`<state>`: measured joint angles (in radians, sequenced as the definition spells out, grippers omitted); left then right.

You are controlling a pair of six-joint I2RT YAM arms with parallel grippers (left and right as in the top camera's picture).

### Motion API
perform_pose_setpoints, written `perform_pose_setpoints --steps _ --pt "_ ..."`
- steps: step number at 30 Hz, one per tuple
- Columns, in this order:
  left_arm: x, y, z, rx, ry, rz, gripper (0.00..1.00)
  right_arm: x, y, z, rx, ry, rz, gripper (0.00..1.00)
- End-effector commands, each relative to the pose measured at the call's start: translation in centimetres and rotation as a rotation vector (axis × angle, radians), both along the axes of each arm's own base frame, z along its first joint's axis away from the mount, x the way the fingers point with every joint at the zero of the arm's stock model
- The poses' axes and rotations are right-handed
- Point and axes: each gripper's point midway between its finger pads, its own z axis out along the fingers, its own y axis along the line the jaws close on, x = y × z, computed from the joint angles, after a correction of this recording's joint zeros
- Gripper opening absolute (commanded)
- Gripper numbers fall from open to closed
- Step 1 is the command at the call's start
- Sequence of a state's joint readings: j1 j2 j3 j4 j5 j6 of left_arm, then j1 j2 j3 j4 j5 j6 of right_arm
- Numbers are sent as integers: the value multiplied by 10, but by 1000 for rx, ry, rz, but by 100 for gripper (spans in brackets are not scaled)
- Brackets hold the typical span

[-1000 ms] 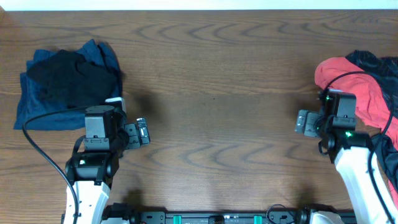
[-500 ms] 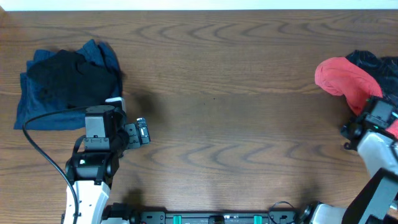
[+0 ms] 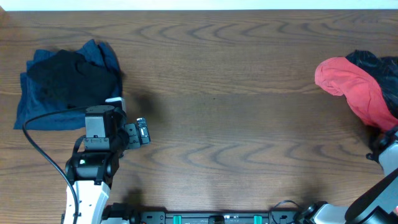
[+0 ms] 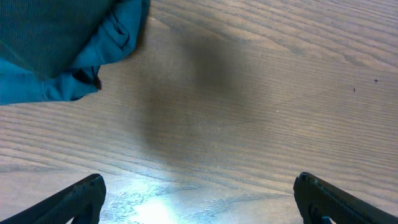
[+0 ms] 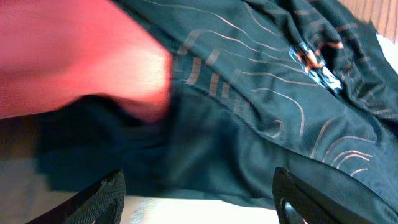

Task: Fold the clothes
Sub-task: 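Reach the right gripper into the right pile and grasp the black jersey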

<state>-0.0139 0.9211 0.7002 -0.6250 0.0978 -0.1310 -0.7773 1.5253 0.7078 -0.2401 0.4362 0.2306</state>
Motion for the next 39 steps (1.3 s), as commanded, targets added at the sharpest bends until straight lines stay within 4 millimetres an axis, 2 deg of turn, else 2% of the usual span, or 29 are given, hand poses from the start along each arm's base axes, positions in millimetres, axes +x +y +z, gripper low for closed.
perform_pose_setpoints --steps 1,6,11,21,24,29,31,36,39 --pt "4 0 9 -3 -21 5 98 -6 -11 0 4 -24 -36 72" --pt "4 0 9 -3 -21 5 98 -7 -20 1 9 -84 -52 64" --pt "4 0 9 -3 -21 5 98 -4 -24 -1 18 -110 -51 64" --pt "4 0 9 -3 -21 5 98 1 -16 -26 94 -103 -28 66" --pt "4 0 9 -3 -21 5 98 2 -18 -24 85 -112 -27 54" --pt "4 0 9 -3 -21 5 98 3 -19 -23 82 -114 -27 18" --pt "4 0 9 -3 -21 5 98 3 -19 -21 78 -120 -26 1" --pt "4 0 9 -3 -21 5 98 17 -16 -8 86 -197 17 1" --pt "4 0 9 -3 -21 5 98 30 -13 13 73 -274 62 1"
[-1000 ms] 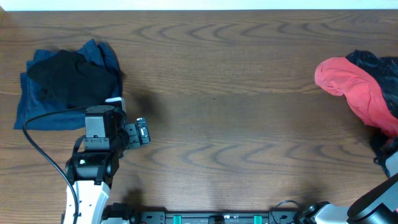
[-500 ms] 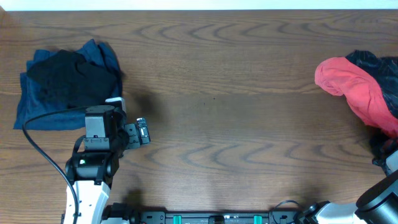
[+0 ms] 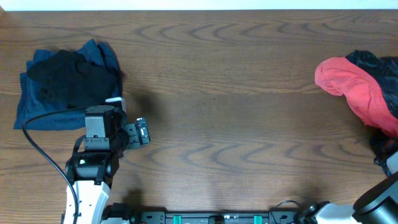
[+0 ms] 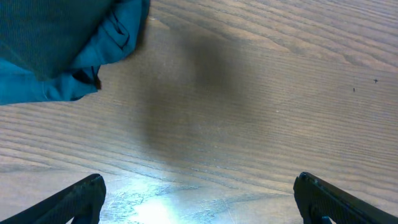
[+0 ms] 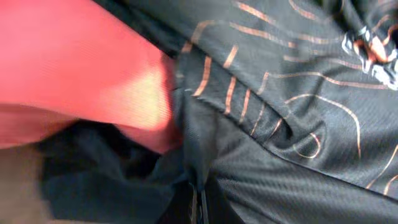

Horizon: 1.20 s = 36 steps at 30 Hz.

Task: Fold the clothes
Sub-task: 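Reach the right gripper into the right pile and grasp the black jersey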

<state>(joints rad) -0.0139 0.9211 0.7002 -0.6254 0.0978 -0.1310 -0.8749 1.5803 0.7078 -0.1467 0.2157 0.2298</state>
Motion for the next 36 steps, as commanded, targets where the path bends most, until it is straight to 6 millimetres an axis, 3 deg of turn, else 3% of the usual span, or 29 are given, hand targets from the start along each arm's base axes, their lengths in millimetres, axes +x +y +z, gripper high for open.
perform_pose_setpoints --steps 1,4,7,10,13,16,20,23,26,30,36 --pt "4 0 9 -3 -21 5 98 24 -2 37 -36 -138 56 1" --pt "4 0 9 -3 -22 5 98 52 12 77 -48 -280 164 1" --pt "4 0 9 -3 -22 5 98 83 42 118 -39 -407 330 1" --pt "4 0 9 -3 -21 5 98 110 94 151 5 -504 528 1" --pt "4 0 9 -3 -21 5 98 127 168 164 113 -552 748 1" --pt "4 0 9 -3 -21 5 98 130 230 160 226 -529 905 1" --pt "4 0 9 -3 -21 5 98 120 320 139 375 -415 1133 1" --pt "4 0 9 -3 -22 5 98 114 371 127 404 -340 1279 1" --pt "4 0 9 -3 -22 5 98 109 412 113 385 -272 1402 1" --pt "4 0 9 -3 -22 5 98 109 451 96 322 -215 1510 1" --pt "5 0 10 -3 -29 5 98 127 512 82 277 -296 1648 1"
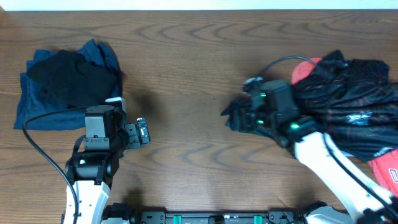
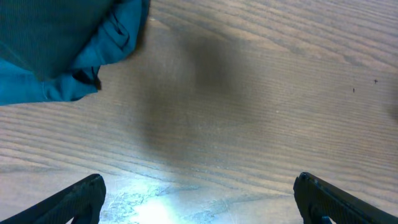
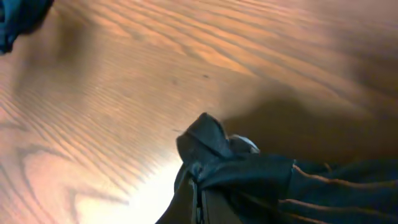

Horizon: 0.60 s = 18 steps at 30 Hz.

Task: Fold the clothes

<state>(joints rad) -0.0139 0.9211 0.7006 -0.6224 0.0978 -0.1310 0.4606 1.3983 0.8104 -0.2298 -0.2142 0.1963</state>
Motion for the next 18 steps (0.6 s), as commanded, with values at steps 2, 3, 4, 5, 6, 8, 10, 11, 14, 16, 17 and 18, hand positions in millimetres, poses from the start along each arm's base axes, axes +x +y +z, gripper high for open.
perform_pose_setpoints --steps 2,3,4,5,6,8,10,11,14,16,17,18 --pt "5 0 10 -3 -26 5 98 14 33 -7 13 -78 56 1" --pt "5 0 10 -3 -26 5 98 20 41 -5 33 -107 63 1" --pt "5 0 10 -3 -26 5 98 24 47 -4 55 -126 60 1" --pt "5 0 10 -3 -26 5 98 29 52 -2 74 -146 58 1" --pt "5 0 10 -3 -26 5 98 32 54 1 84 -164 59 2" --pt "5 0 10 -3 -26 5 98 39 51 4 81 -189 37 38" --pt "5 0 10 -3 -26 5 98 48 34 9 45 -216 -25 47" --pt "5 0 10 -3 -26 5 98 53 23 11 24 -227 -61 59" --pt "7 0 12 -4 -37 5 98 65 -24 26 -32 -249 -197 99" --pt "10 -5 14 -28 -52 -14 98 68 -61 39 -64 -258 -295 99" --pt "12 -10 17 -52 -65 -33 98 68 -81 45 -80 -260 -348 99" --pt "15 -17 20 -81 -81 -57 98 66 -104 51 -97 -255 -408 99"
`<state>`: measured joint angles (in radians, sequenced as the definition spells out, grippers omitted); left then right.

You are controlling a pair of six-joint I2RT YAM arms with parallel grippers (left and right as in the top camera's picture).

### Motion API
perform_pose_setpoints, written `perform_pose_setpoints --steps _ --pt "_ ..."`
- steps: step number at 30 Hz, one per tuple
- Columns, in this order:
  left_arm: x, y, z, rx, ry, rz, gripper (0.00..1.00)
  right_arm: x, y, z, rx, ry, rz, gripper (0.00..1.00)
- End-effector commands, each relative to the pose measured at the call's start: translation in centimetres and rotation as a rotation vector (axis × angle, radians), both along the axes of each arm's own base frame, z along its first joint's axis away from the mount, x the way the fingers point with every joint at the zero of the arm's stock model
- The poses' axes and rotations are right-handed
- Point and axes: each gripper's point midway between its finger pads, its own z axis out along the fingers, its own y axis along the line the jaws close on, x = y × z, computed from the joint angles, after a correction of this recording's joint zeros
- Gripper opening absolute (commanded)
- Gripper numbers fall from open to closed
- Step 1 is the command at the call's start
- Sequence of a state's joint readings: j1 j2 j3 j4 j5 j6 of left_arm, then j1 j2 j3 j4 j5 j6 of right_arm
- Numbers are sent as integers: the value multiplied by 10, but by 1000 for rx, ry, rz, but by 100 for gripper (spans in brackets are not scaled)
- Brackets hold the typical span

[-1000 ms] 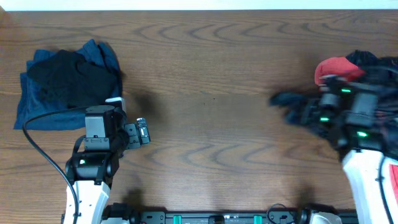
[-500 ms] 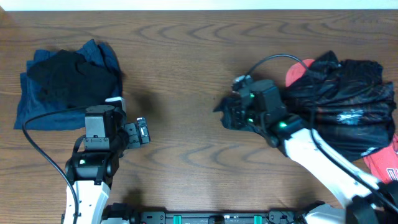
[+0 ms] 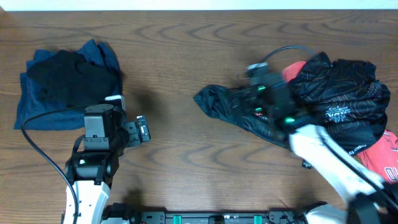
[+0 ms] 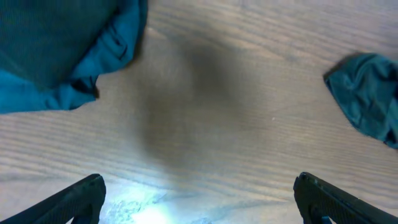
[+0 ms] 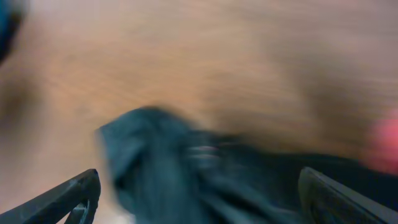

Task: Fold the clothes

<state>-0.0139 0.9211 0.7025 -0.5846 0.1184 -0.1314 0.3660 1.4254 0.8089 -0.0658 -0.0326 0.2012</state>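
Note:
A black patterned garment (image 3: 323, 102) lies stretched across the right half of the table, its dark end (image 3: 211, 99) reaching toward the middle. In the blurred right wrist view the garment (image 5: 186, 168) lies below my right gripper (image 5: 199, 199), whose jaws stand wide open above the cloth. A red garment (image 3: 379, 155) peeks out at the right edge and behind the black one (image 3: 293, 70). My left gripper (image 4: 198, 199) hovers open over bare wood; the garment's end (image 4: 367, 102) shows at its right. A folded blue and black pile (image 3: 65, 84) sits at far left.
The wooden table (image 3: 186, 50) fills the view. A black cable (image 3: 37, 149) loops beside the left arm. The blue cloth corner (image 4: 68, 56) of the pile lies at the upper left of the left wrist view.
My right gripper, then shut on the black garment's end, is now open above it. The garment's end lies further left on the table. The left arm has not moved.
My right gripper was open over the black and red clothes at the right edge. Then it was shut on the black garment there. Then it held that garment near the table's middle, dragged out from the red one. Now the garment lies released.

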Motion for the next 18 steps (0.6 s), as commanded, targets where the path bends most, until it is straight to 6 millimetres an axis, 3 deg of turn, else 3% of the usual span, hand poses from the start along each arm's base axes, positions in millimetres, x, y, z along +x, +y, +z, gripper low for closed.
perform_pose_setpoints --steps 1,5,9,14,18 --pt "10 -19 16 -87 -56 -67 98 7 -75 38 -43 -75 -241 99" --pt "23 -41 20 -206 -79 -115 98 -22 -149 32 -81 37 -437 99" --pt "33 -71 5 -265 -33 -182 98 -60 -201 8 -115 208 -585 99" --pt "43 -126 -26 -301 41 -291 98 -91 -238 -7 -112 327 -712 99" --pt "49 -174 -56 -348 84 -349 98 -94 -245 -8 -79 334 -752 99"
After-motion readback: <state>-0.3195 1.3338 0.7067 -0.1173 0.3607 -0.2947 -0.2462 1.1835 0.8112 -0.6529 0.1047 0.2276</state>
